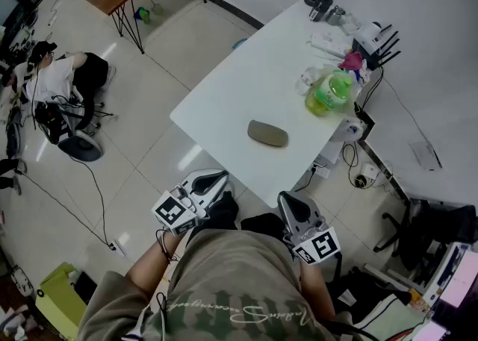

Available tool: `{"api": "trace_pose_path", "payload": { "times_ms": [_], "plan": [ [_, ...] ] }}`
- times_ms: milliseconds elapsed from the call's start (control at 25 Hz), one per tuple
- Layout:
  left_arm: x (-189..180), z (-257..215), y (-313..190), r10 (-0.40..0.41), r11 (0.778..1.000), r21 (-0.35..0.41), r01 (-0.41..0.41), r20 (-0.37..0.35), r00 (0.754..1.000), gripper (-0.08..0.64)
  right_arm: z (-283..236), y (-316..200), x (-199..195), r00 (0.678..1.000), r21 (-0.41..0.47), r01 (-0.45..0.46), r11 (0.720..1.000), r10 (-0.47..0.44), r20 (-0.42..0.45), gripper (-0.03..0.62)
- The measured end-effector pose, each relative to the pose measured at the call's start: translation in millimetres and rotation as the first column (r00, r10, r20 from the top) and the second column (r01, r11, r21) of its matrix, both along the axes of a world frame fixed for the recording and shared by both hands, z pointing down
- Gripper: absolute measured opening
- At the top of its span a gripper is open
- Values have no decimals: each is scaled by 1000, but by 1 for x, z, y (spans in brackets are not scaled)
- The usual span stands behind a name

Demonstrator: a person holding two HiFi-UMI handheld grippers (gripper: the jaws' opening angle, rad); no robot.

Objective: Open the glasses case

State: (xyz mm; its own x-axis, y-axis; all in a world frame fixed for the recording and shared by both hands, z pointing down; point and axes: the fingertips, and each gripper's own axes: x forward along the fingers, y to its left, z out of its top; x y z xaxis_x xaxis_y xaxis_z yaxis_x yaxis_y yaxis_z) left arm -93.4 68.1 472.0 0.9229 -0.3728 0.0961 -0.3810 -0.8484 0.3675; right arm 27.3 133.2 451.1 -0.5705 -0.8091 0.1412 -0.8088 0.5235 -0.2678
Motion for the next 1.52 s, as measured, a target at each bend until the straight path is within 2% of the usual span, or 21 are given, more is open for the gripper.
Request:
{"api": "trace_pose_path", "payload": {
  "times_ms": [120, 280, 480, 640, 680, 720, 760, 840, 920, 960, 1040, 1120, 1320, 1520],
  "plan": [
    [4, 5, -14, 11, 1000, -10, -11, -34, 999, 6, 6, -17, 0, 1000, -16, -5, 1000, 4, -27, 8],
    [20, 13, -20, 50, 998, -25, -51, -48, 998, 6, 24, -29, 2, 998, -73, 54, 996, -56, -22, 8],
    [29, 13, -28, 49, 998, -43, -51, -59, 997, 6, 39, -47, 10, 984, -111, 69, 991, -86, -158, 8],
    [37, 13, -40, 47, 998, -43, -49, -47, 998, 6, 43, -68, 24, 974, -133, 74, 988, -100, -201, 11],
    [41, 12, -43, 42, 998, -54, -44, -43, 998, 6, 47, -73, 27, 964, -147, 86, 985, -119, -236, 57],
    [44, 10, -45, 35, 997, -62, -38, -47, 998, 6, 52, -76, 30, 948, -164, 99, 982, -143, -285, 121],
    [48, 9, -47, 29, 997, -65, -33, -52, 998, 6, 57, -80, 33, 924, -181, 113, 977, -170, -343, 157],
    [53, 15, -50, 22, 998, -54, -24, -36, 999, 6, 69, -91, 39, 858, -214, 152, 965, -236, -456, 236],
    [57, 21, -54, 5, 999, -40, -6, -17, 1000, 6, 88, -107, 45, 774, -272, 201, 941, -323, -544, 271],
    [59, 23, -55, -7, 999, -44, 6, -13, 1000, 6, 101, -115, 46, 734, -320, 226, 920, -377, -565, 272],
    [63, 26, -55, -35, 998, -57, 34, -11, 999, 6, 130, -129, 46, 677, -428, 267, 864, -484, -554, 272],
    [66, 29, -54, -63, 996, -63, 62, -13, 998, 6, 155, -146, 42, 639, -497, 285, 819, -549, -538, 272],
    [71, 36, -52, -118, 988, -104, 117, -6, 993, 6, 214, -175, 41, 508, -620, 272, 736, -657, -557, 272],
    [83, 48, -51, -134, 982, -134, 135, 15, 991, 6, 256, -185, 46, 418, -698, 242, 674, -721, -552, 272]
  ]
}}
